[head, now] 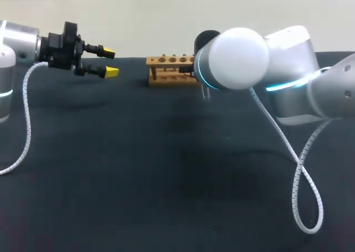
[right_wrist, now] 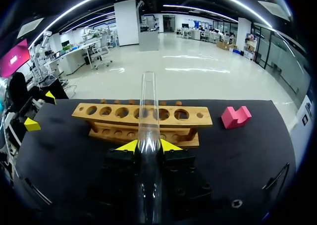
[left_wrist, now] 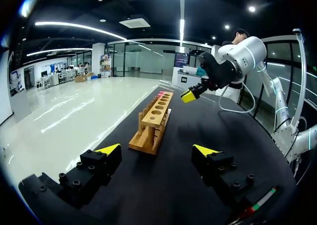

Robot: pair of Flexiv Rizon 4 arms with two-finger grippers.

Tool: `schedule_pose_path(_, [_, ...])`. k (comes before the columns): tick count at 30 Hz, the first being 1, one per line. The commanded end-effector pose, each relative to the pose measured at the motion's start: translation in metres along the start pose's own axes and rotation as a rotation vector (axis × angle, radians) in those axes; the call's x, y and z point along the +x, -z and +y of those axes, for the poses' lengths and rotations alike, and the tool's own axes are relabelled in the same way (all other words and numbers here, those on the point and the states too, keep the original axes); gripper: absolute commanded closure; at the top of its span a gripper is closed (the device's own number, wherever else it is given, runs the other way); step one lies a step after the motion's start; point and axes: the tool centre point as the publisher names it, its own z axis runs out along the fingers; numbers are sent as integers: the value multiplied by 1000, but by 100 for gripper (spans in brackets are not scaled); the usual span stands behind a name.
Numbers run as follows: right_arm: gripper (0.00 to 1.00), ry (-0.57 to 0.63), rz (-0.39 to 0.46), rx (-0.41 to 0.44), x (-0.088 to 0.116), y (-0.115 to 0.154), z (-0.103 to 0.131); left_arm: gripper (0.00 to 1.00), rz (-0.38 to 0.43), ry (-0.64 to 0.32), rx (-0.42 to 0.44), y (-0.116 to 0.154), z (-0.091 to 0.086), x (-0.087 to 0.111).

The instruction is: Grasp the test tube, adjust it, and insert it.

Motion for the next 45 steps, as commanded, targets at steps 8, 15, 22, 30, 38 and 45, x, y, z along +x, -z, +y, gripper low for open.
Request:
schedule_pose_path(8, [100, -8, 4, 16, -2, -18, -4, 0, -3, -3, -6, 0, -2, 1])
schedule_pose_path(15, [100, -11, 15, 20, 1, -22, -7, 0, -3, -3, -6, 0, -2, 1])
schedule_pose_path(22, [100, -20, 29, 18, 2, -28, -7, 0, -3, -3, -6, 0, -2, 1])
schedule_pose_path(30, [100, -16, 48, 9, 5, -33, -5, 0, -3, -3, -6, 0, -2, 1])
schedule_pose_path(38, [100, -13, 83, 2, 8, -37, -4, 0, -3, -3, -6, 0, -2, 1])
schedule_pose_path(45, [100, -4, 134, -6, 11, -40, -4, 0, -3, -3, -6, 0, -2, 1])
